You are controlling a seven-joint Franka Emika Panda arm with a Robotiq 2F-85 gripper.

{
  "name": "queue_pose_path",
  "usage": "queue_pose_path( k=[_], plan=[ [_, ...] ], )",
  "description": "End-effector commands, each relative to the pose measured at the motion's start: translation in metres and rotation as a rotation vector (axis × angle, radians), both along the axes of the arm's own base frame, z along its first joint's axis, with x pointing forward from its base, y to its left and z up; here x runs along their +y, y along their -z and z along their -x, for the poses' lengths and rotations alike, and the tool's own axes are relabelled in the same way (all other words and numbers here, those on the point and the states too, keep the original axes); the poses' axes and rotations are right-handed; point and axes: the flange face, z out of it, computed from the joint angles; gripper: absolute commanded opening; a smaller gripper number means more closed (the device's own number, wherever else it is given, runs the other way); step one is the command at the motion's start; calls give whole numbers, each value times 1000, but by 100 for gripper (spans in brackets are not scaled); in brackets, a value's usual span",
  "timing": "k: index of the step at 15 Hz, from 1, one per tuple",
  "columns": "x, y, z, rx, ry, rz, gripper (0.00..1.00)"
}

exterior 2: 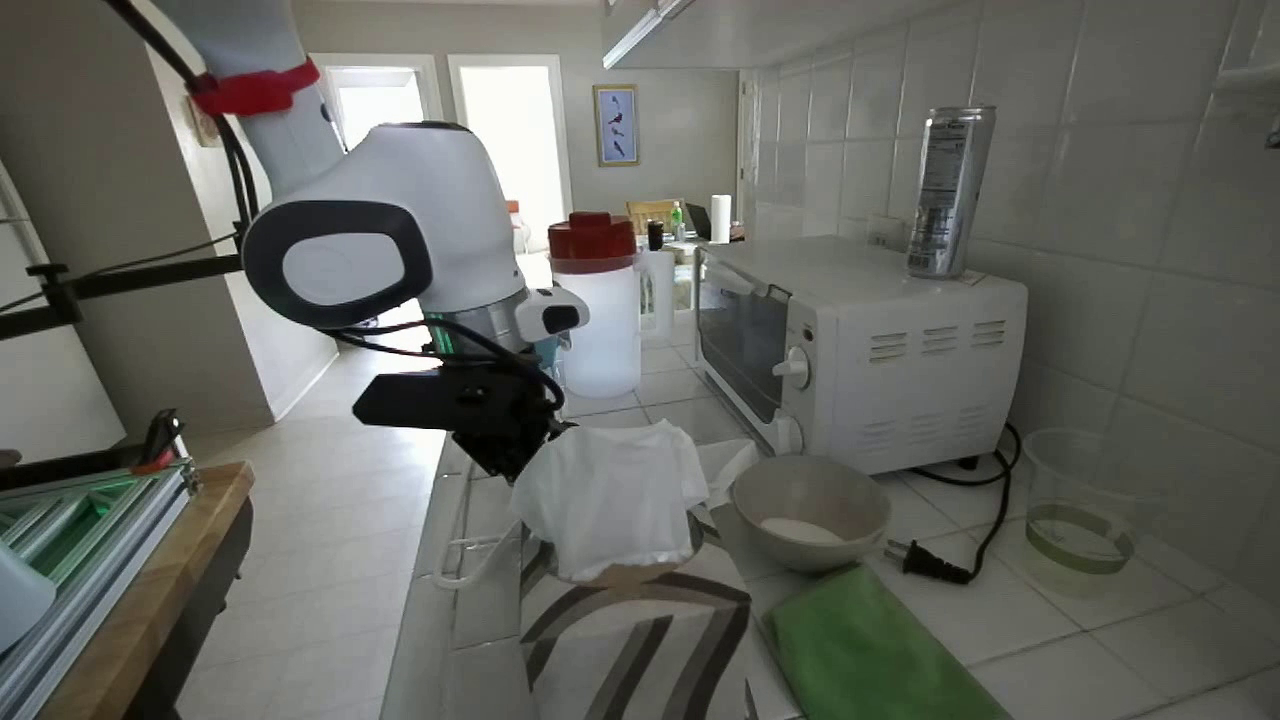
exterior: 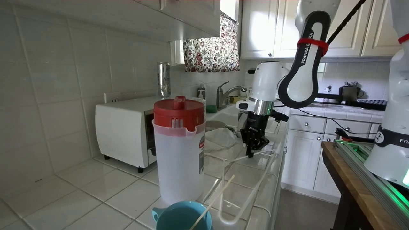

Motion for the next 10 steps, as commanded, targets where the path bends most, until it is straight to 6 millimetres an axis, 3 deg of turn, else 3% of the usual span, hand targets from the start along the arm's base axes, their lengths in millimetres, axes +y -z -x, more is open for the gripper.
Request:
queue_pose_path(
  k=[1, 6, 10],
  plan=[
    [-5, 3, -7, -20, 16, 2, 2],
    [-5, -2, -7, -32, 22, 7, 2],
    [7, -43, -15, -120, -20, 18, 2]
  ],
)
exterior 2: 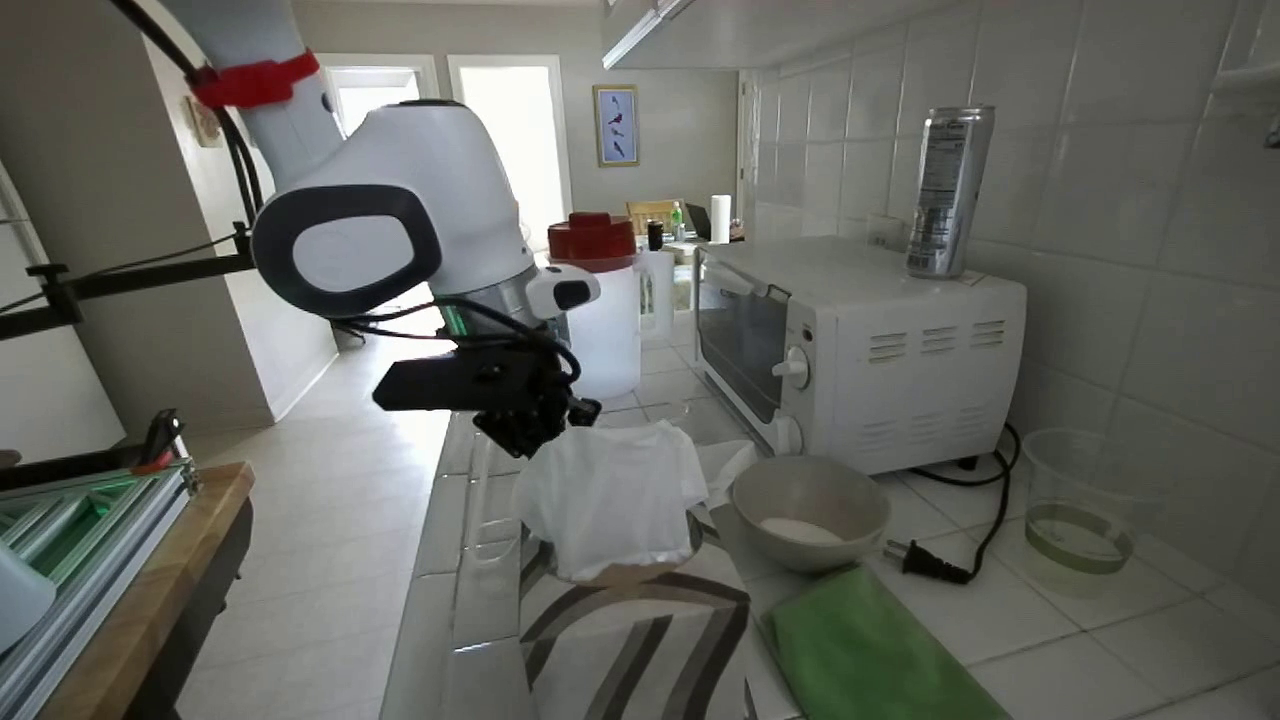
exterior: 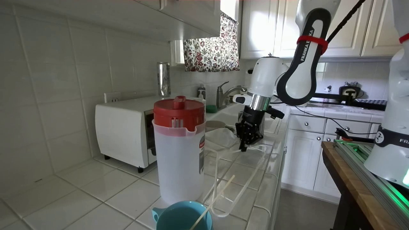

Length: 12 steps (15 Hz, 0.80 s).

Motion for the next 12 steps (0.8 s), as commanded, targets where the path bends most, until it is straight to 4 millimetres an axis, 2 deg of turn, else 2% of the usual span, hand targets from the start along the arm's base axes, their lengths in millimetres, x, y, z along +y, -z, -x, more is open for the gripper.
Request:
queue_pose_path(
  k=[1, 7, 12],
  plan=[
    [9, -34, -2, -50, -32, 17, 2],
    [20, -75, 3, -66, -62, 54, 2],
    [22, -119, 12, -88, -70, 107, 2]
  ],
)
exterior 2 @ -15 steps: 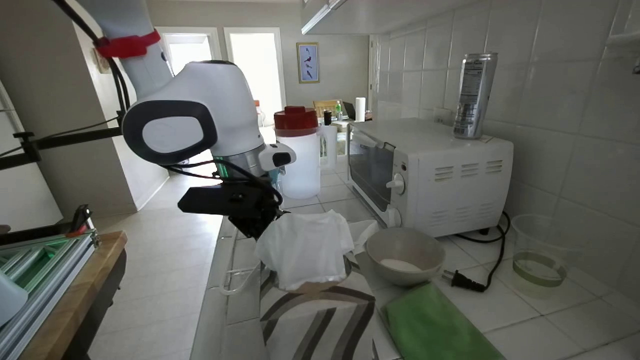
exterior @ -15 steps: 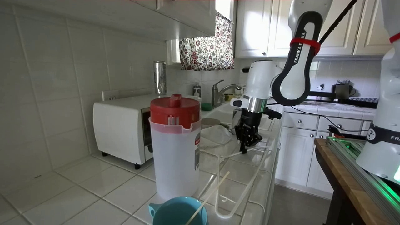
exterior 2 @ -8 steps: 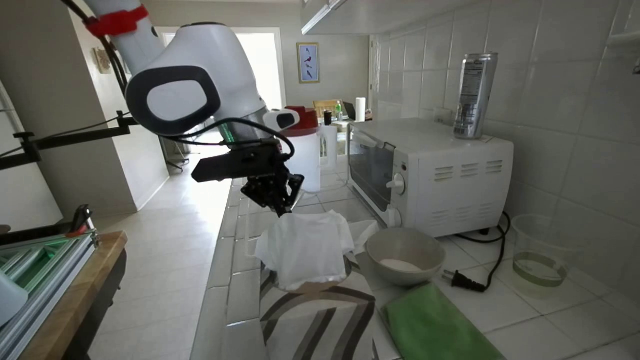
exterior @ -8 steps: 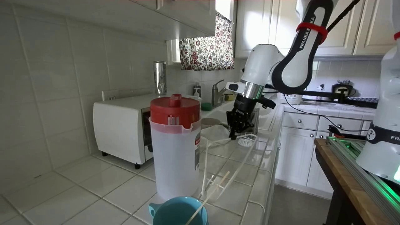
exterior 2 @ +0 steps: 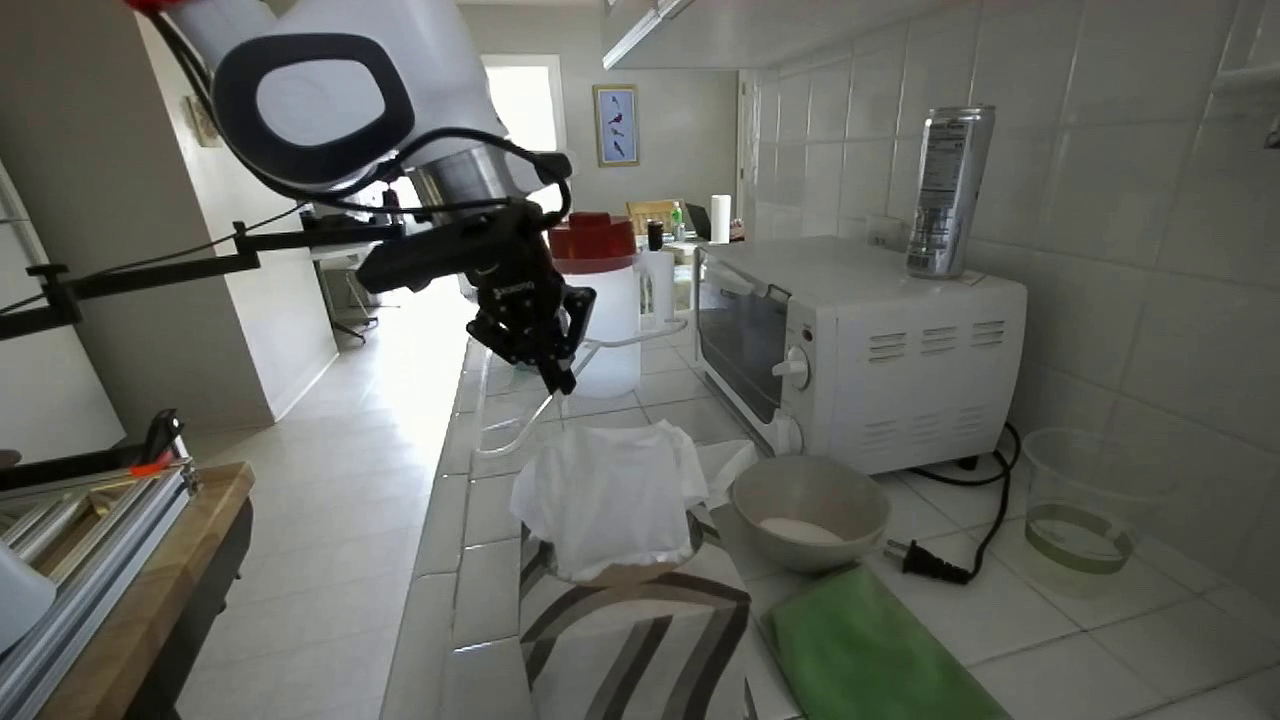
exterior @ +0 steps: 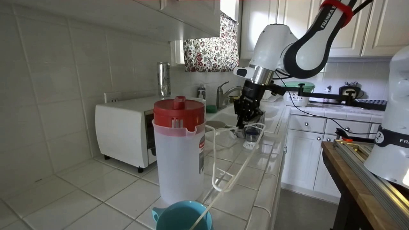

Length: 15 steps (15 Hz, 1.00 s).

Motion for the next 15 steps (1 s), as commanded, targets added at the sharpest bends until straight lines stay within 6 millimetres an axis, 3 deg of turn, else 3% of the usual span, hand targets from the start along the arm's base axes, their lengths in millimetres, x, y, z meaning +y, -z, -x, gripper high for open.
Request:
queue_pose_path(
  k=[1, 6, 15],
  plan=[
    [3, -34, 14, -37, -10, 36, 2],
    [6, -79, 19, -136, -56, 105, 2],
    [18, -113, 28, -249, -91, 155, 2]
  ],
)
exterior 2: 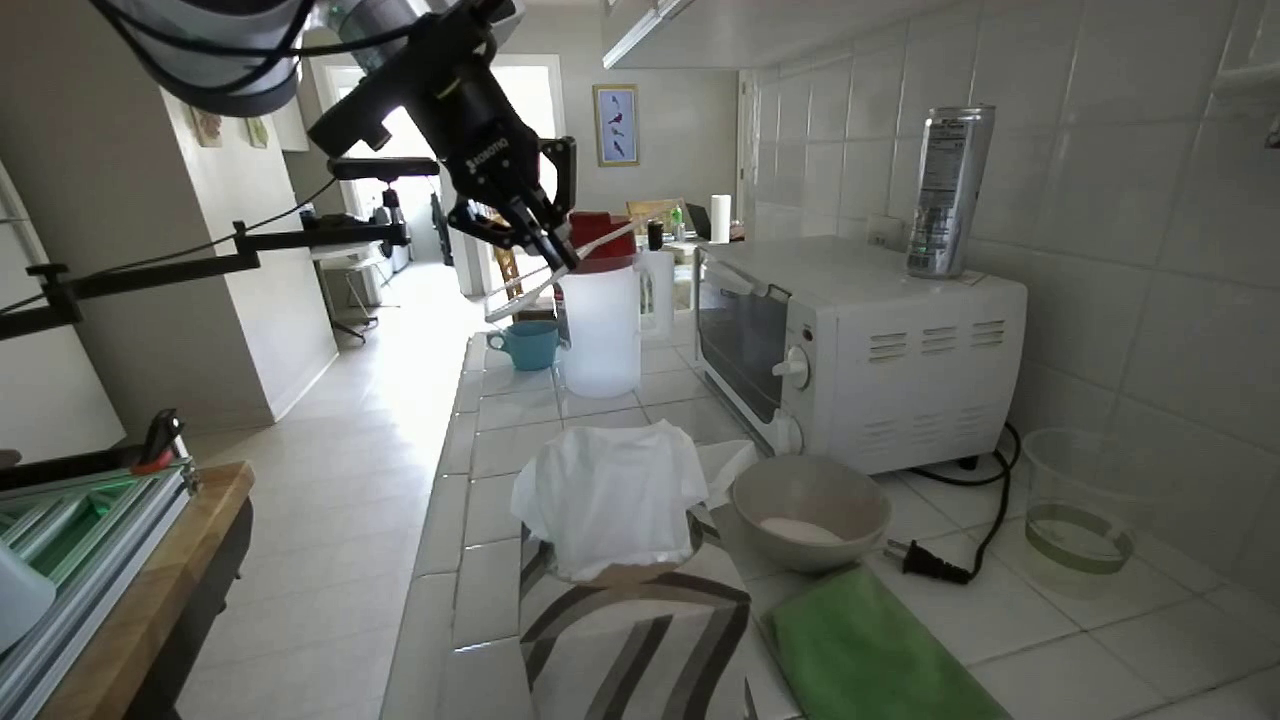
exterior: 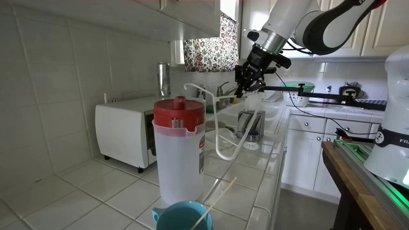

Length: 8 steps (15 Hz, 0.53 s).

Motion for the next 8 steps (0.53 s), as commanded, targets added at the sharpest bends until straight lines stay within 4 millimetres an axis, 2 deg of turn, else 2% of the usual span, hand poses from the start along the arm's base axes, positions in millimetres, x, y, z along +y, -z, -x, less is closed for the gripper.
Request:
queue_pose_path(
  k=[1, 4, 8],
  plan=[
    [7, -19, 10, -68, -16, 15, 2],
    [20, -45, 12, -152, -59, 58, 2],
    [37, -64, 15, -228, -85, 85, 2]
  ],
)
